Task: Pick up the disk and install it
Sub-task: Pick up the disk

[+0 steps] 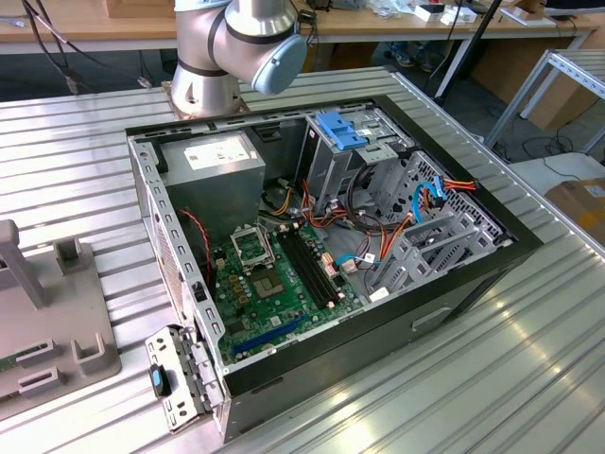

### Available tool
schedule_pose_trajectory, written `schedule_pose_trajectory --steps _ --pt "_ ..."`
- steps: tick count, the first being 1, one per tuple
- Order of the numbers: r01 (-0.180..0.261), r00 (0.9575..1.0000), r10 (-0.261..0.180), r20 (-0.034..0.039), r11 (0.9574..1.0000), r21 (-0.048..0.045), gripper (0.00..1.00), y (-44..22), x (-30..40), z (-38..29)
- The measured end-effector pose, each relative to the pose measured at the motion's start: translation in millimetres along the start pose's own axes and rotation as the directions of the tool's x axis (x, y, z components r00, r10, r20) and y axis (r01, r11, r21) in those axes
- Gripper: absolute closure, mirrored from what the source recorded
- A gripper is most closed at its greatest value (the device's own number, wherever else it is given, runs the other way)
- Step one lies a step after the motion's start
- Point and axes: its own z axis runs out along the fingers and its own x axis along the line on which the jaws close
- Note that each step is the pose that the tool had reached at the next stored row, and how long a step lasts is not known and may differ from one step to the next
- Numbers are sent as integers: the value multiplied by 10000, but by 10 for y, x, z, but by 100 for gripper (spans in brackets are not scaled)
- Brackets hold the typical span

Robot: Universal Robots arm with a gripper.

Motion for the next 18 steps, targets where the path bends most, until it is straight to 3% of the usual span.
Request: schedule_pose_trajectory --steps 9,12,18 --pt "55 10000 -55 -2 10000 -1 89 0 0 0" --pt "474 9989 -474 -18 9989 -5 89 0 -1 0" --pt "1401 9901 -1401 -56 9901 -19 89 1 -2 1"
